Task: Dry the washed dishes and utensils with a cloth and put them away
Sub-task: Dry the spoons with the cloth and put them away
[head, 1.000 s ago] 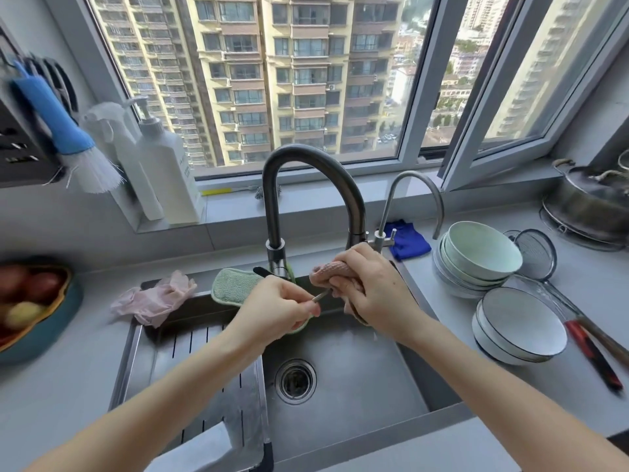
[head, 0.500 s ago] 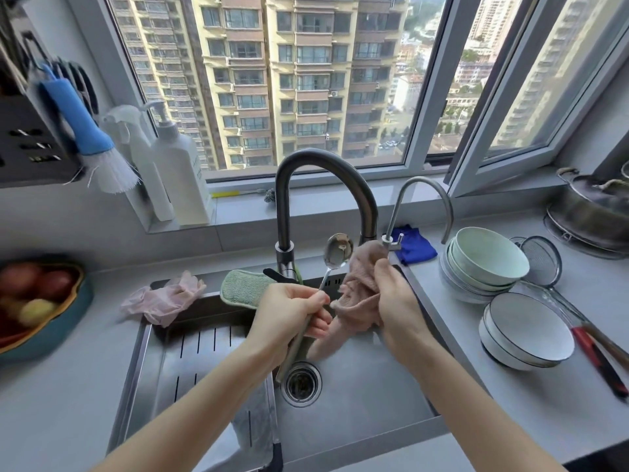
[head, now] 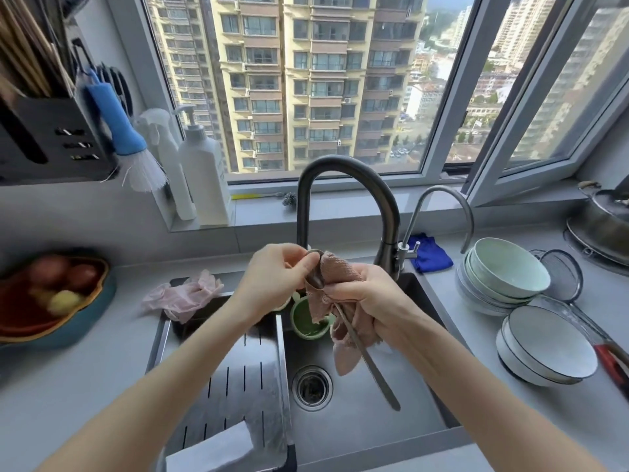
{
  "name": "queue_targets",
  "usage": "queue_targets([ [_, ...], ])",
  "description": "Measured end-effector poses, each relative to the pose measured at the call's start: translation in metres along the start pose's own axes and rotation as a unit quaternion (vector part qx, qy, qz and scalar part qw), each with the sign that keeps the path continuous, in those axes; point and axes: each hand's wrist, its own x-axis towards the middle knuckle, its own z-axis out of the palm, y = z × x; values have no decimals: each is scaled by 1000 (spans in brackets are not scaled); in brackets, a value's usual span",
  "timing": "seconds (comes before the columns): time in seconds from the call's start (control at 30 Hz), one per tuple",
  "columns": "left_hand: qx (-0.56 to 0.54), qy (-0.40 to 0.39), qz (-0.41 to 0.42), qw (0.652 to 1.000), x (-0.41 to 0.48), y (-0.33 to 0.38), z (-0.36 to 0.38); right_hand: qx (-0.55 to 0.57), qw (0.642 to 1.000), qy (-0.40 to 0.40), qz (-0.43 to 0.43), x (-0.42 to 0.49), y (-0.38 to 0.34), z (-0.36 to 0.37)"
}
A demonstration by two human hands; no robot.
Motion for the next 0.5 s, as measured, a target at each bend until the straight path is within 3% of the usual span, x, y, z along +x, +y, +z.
queue_targets([
  [0.1, -9, 47, 31, 998, 8, -5, -10, -28, 1000, -9, 9, 11, -11, 16],
  [0.27, -78, 215, -66, 971, 53, -45, -87, -106, 992, -66, 3, 23, -18, 42],
  [0.43, -45, 368, -129, 920, 74, -94, -202, -191, 981, -17, -21, 49, -30, 61],
  [0.5, -32, 391, -118, 912, 69, -101, -239, -216, 975, -2, -54, 63, -37, 76],
])
